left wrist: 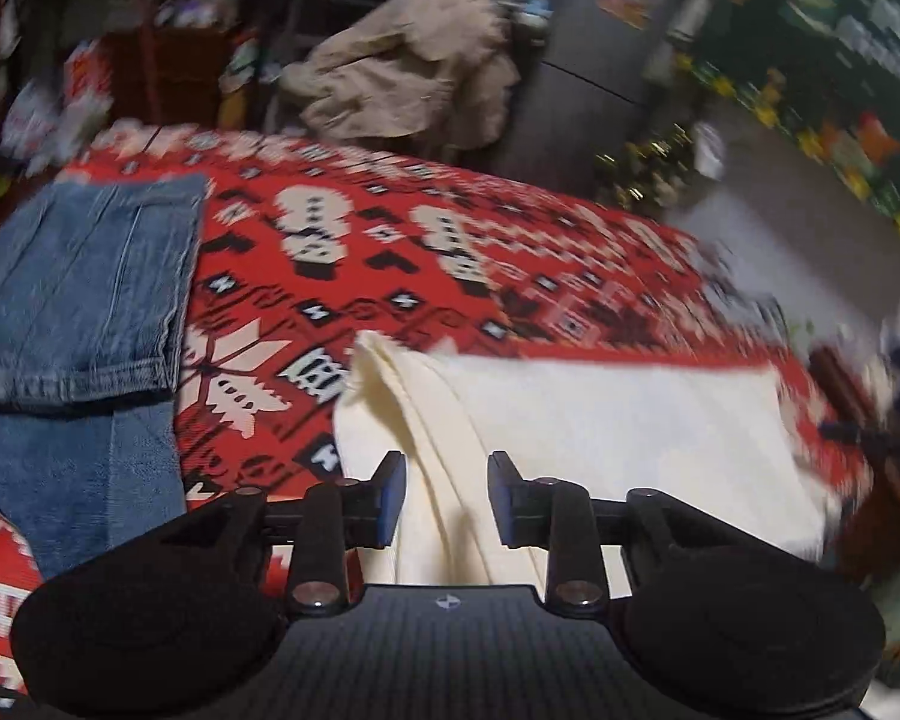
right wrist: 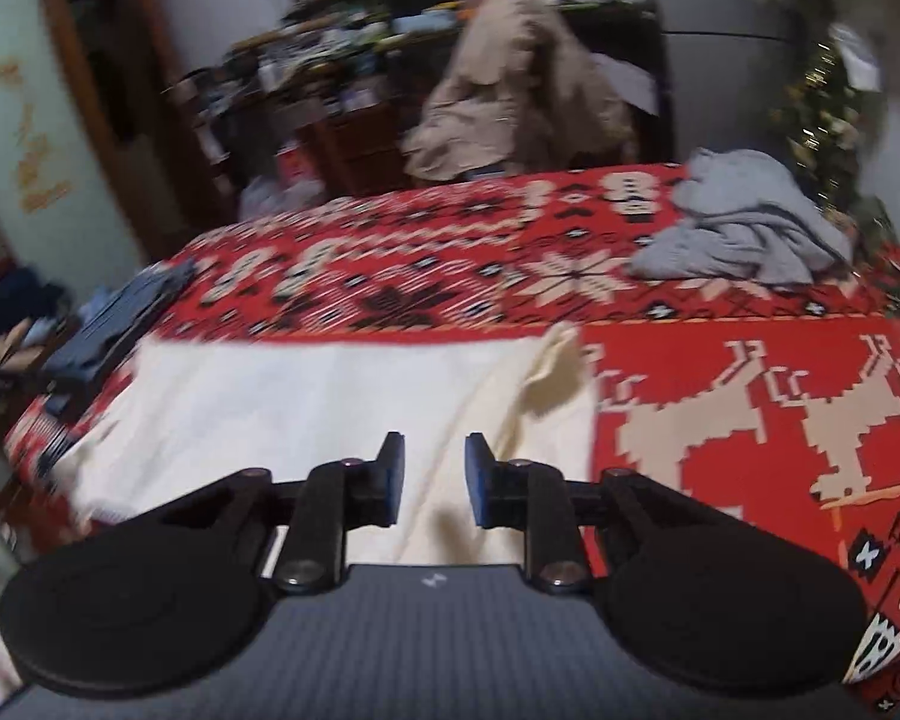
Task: Fold clothes
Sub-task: 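Lift the shoulders and fold them over onto the striped hem with both grippers, then lower the folded shoulder edge onto the hem and open both grippers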
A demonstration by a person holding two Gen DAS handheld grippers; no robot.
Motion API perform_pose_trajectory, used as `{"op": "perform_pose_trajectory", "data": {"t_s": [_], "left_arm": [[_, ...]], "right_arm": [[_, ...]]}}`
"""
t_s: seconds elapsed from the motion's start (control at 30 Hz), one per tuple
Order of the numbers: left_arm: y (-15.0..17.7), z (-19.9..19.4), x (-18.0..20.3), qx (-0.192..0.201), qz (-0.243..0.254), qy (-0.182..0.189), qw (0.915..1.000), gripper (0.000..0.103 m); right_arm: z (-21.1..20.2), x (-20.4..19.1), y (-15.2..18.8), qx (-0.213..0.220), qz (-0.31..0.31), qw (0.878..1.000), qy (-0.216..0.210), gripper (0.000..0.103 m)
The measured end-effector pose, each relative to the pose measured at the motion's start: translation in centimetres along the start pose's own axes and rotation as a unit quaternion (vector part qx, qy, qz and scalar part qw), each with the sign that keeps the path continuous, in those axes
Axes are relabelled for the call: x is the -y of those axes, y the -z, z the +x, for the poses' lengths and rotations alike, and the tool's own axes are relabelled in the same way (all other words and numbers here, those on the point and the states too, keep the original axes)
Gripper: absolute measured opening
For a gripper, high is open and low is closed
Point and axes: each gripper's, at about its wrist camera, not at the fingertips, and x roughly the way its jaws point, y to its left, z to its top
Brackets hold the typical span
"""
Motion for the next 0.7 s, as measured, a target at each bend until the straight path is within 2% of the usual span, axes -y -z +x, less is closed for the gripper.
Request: {"op": "perform_pose_trajectory", "data": {"t_s": [0.03,0.2,0.43,0.5,0.53,0.57,0.6,0.63,0.7], "left_arm": [[-0.3,0.5,-0.4,-0.001,-0.018,0.003,0.9998,0.034],[-1.9,3.0,-1.2,-0.005,-0.062,0.017,0.9979,0.035],[-3.6,5.8,-2.5,-0.019,-0.098,0.016,0.9949,0.035],[-3.8,6.2,-2.7,-0.020,-0.098,0.024,0.9947,0.030],[-3.8,6.3,-2.7,-0.019,-0.094,0.024,0.9951,0.029],[-3.8,6.4,-2.7,-0.019,-0.090,0.021,0.9956,0.014],[-3.8,6.5,-2.7,-0.019,-0.085,0.015,0.9961,0.004],[-3.7,6.5,-2.8,-0.016,-0.081,0.008,0.9966,0.004],[-3.5,6.2,-3.0,-0.002,-0.077,-0.001,0.9970,0.004]], "right_arm": [[0.7,0.5,-0.4,0.000,0.011,1.000,0.006,0.035],[3.6,3.1,-1.6,-0.001,0.094,0.995,0.023,0.044],[7.1,5.8,-2.6,0.007,0.178,0.984,0.027,0.044],[7.8,6.1,-2.8,0.010,0.187,0.982,0.026,0.044],[8.2,6.1,-2.9,0.006,0.186,0.982,0.024,0.042],[8.7,6.1,-3.0,0.002,0.185,0.982,0.024,0.039],[9.0,6.0,-3.1,-0.001,0.180,0.983,0.025,0.021],[9.4,5.9,-3.1,-0.004,0.176,0.984,0.027,0.007],[9.8,5.7,-3.2,0.000,0.165,0.986,0.038,0.004]]}}
